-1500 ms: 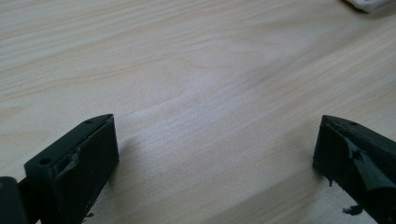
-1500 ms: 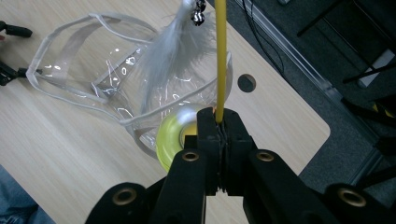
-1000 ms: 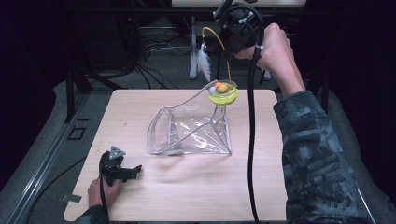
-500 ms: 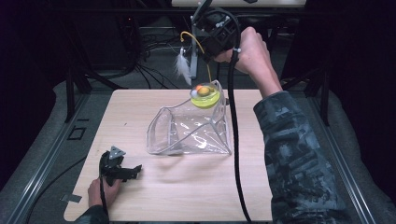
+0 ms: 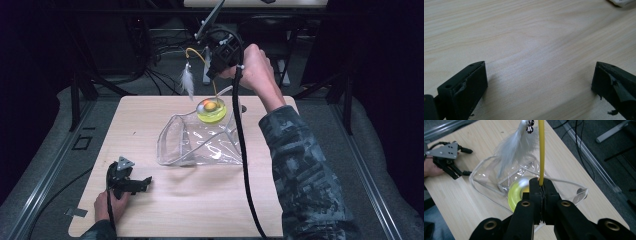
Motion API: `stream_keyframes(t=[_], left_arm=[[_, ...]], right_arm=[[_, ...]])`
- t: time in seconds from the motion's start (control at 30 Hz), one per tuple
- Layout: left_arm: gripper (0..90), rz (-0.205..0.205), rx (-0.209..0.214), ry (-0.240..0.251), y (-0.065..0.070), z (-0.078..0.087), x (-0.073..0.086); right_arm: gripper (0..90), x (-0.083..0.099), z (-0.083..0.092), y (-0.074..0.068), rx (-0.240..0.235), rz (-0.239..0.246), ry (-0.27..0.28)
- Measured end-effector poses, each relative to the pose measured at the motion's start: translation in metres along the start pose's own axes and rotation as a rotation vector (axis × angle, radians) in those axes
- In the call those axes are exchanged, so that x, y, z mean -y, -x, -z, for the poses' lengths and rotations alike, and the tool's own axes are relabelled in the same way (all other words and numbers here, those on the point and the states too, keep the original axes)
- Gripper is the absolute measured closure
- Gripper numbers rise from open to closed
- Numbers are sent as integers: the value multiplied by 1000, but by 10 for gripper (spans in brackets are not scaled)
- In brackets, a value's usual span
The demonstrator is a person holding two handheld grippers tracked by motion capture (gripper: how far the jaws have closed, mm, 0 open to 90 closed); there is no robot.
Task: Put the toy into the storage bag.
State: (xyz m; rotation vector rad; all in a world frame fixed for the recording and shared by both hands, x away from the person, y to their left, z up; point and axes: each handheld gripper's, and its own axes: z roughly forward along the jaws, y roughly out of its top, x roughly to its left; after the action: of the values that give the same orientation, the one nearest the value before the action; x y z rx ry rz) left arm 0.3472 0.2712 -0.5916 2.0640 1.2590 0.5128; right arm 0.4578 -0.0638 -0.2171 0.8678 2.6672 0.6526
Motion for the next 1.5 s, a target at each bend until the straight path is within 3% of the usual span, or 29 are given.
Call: stream_keyframes(t=[0.47,0.9,0.93,1.17,1.5], left_arm=[[1,-2,-2,2,0,-1,0],[2,4,-8,3,1,-1,-1],[2,4,-8,3,1,-1,-1],[1,5,-9,3,1,-1,-1],[2,8,-13,8,1,-1,-1]], right_arm=[[882,19,-49,4,-17,-18,-41],[882,51,-92,5,-36,-37,-81],[882,55,-97,5,-15,-39,-95],[882,71,-106,3,-12,-54,-108],[881,90,-125,-3,39,-58,-161]])
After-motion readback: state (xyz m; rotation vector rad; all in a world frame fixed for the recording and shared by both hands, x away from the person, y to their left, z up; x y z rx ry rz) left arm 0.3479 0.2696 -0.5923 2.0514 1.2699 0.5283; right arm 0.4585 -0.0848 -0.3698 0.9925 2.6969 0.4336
